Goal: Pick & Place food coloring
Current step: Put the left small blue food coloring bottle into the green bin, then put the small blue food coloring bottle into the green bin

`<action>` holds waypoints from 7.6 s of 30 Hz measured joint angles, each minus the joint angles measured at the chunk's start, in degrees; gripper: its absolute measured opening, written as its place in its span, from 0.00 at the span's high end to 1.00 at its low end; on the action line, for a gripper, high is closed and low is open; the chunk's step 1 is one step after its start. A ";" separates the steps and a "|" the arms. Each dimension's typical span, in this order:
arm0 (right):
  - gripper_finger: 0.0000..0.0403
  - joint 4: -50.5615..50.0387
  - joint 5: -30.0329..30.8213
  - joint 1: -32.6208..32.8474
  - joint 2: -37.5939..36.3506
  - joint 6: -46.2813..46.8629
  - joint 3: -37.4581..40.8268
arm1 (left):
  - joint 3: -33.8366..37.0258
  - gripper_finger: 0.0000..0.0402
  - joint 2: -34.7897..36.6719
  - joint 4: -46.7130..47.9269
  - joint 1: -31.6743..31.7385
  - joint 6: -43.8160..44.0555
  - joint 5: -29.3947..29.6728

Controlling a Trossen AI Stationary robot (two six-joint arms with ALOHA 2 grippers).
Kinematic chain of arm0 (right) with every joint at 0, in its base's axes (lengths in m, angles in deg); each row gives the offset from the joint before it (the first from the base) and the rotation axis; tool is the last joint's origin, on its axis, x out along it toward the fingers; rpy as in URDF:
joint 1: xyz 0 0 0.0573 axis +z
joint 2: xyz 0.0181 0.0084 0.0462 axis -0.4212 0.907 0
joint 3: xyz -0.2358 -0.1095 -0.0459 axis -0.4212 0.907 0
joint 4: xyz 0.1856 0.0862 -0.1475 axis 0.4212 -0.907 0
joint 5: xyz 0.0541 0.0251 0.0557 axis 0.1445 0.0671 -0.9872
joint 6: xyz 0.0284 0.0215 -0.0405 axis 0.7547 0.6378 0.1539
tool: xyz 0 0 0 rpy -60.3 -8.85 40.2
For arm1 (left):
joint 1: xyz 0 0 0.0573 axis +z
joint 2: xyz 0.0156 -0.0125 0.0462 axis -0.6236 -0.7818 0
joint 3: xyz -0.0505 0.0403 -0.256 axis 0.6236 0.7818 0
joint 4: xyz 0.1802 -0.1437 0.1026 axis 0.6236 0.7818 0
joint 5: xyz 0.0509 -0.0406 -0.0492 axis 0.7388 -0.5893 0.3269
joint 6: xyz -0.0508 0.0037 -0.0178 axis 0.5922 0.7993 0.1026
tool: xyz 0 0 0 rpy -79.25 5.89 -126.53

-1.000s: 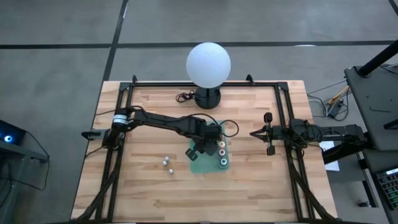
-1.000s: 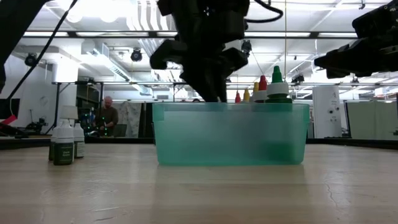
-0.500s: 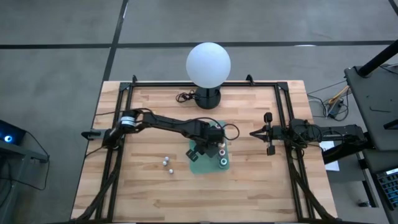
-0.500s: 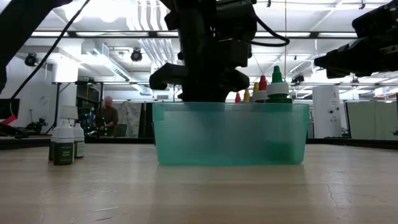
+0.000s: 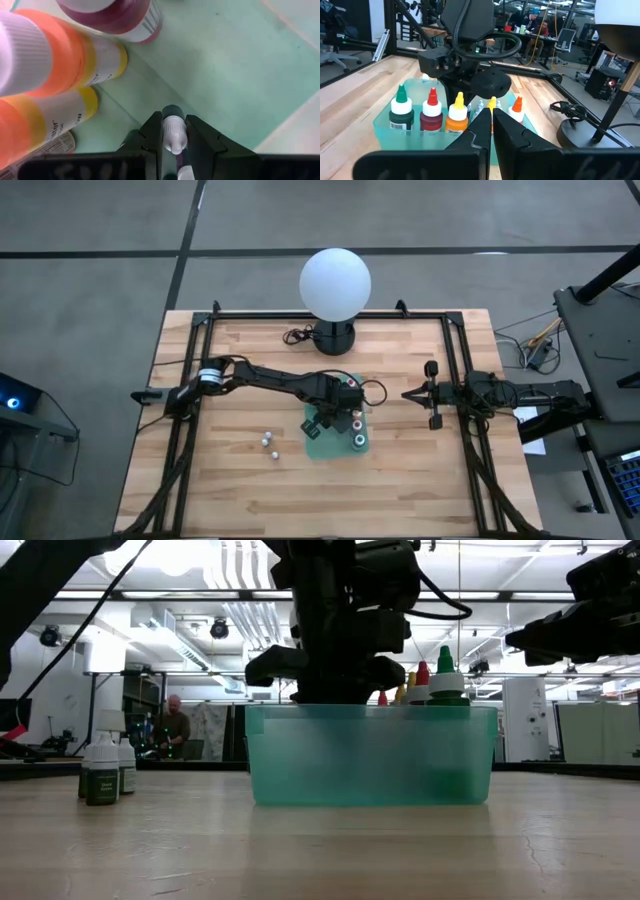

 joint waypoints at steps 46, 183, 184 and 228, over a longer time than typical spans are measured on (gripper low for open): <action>0.98 0.00 0.01 -0.02 0.00 -0.02 0.02 | 0.07 0.90 0.00 1.18 -0.02 -0.31 2.39; 0.98 -0.02 -0.01 -0.02 0.76 0.05 0.04 | 2.84 0.95 13.89 9.85 -4.15 15.42 4.85; 0.98 -0.02 -0.01 -0.02 0.76 0.09 0.04 | 2.84 0.97 14.12 9.82 -4.15 15.41 4.84; 0.98 0.00 -0.04 -0.02 0.72 0.00 0.04 | 37.12 1.00 54.37 1.24 -8.24 38.50 -2.55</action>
